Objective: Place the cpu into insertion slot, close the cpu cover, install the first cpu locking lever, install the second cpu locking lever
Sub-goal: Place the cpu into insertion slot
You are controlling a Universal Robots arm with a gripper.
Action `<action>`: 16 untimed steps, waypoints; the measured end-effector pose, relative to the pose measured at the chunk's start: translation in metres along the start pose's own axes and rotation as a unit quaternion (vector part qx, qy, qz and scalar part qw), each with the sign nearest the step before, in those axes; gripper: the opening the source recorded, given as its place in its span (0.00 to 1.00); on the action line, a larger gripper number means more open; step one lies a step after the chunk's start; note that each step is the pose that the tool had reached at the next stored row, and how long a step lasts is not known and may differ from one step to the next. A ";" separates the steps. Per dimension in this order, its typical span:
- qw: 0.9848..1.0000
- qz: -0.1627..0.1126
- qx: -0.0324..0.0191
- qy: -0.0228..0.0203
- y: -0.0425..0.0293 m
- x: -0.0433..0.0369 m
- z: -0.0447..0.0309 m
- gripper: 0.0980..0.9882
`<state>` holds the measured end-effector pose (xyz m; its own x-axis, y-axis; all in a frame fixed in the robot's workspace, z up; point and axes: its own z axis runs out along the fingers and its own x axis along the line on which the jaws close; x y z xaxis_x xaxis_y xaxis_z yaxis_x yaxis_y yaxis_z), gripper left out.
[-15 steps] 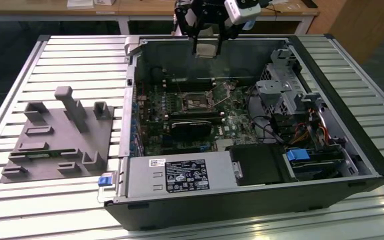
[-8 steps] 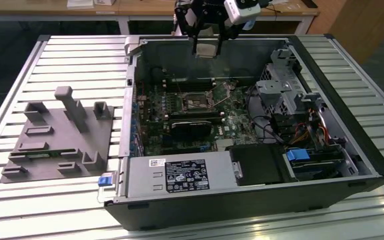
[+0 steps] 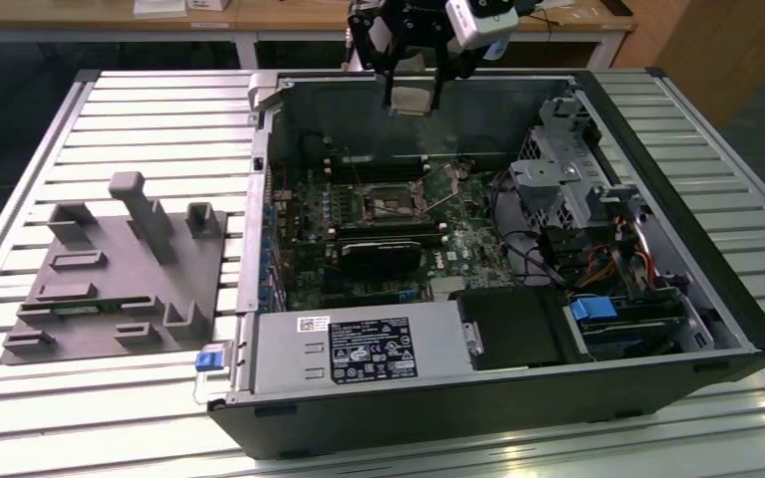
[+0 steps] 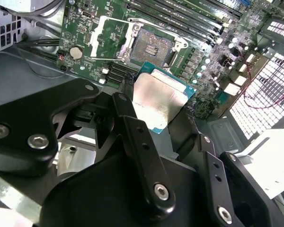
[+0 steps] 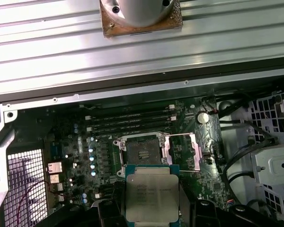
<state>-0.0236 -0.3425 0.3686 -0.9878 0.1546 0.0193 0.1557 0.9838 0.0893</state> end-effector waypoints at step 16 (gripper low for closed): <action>1.000 0.010 0.000 -0.001 0.0000 0.0000 0.0000 0.49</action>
<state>-0.0236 -0.3425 0.3686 -0.9844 0.1749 0.0193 0.1760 0.9803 0.0893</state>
